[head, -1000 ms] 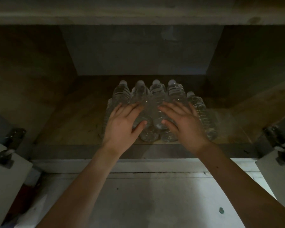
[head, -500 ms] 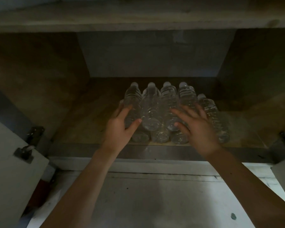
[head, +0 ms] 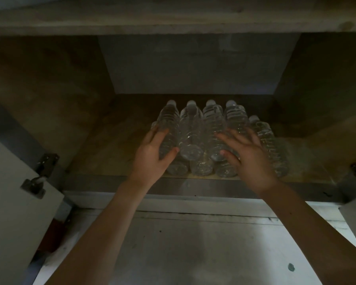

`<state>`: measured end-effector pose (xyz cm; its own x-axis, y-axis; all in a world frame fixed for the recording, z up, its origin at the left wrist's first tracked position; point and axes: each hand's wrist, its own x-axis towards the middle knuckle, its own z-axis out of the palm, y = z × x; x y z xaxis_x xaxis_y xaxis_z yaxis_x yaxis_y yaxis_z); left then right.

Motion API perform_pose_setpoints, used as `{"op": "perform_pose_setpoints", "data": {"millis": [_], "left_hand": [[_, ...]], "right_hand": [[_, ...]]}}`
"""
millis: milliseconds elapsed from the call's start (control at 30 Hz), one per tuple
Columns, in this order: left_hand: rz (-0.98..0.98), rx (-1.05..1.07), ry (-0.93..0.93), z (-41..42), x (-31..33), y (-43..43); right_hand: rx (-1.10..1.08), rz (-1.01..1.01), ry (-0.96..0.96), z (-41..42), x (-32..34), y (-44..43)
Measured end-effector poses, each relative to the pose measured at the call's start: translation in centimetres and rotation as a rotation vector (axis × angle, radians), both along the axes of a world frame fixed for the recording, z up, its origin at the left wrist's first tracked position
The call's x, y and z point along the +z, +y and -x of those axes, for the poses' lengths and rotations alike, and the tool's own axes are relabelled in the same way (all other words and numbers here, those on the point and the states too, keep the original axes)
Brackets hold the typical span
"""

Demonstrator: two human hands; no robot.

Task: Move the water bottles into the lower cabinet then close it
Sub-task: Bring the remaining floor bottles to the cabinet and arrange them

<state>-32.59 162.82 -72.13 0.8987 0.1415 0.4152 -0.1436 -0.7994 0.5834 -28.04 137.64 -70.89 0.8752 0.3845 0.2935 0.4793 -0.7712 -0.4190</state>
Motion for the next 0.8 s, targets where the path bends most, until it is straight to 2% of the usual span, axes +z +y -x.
{"op": "perform_pose_setpoints", "data": {"millis": [267,467,600,700,800], "left_hand": [[-0.284,-0.054,-0.054,0.3,-0.4,-0.8],[-0.349,-0.05,-0.104,0.9,-0.5,-0.9],[-0.336,-0.048,-0.188,4.3,-1.2,-2.2],[-0.316,-0.071,-0.127,8.2,-2.0,-3.5],[-0.327,-0.131,0.083,12.7,-2.4,-4.0]], "right_hand": [[-0.003,0.048,-0.012,-0.1,-0.3,-0.1],[-0.06,0.029,-0.16,1.1,-1.5,-0.2],[-0.113,-0.022,-0.27,4.7,-3.2,-0.7],[-0.153,-0.026,-0.266,8.3,-4.0,-0.9],[-0.153,0.057,-0.076,12.6,-4.1,-1.1]]}}
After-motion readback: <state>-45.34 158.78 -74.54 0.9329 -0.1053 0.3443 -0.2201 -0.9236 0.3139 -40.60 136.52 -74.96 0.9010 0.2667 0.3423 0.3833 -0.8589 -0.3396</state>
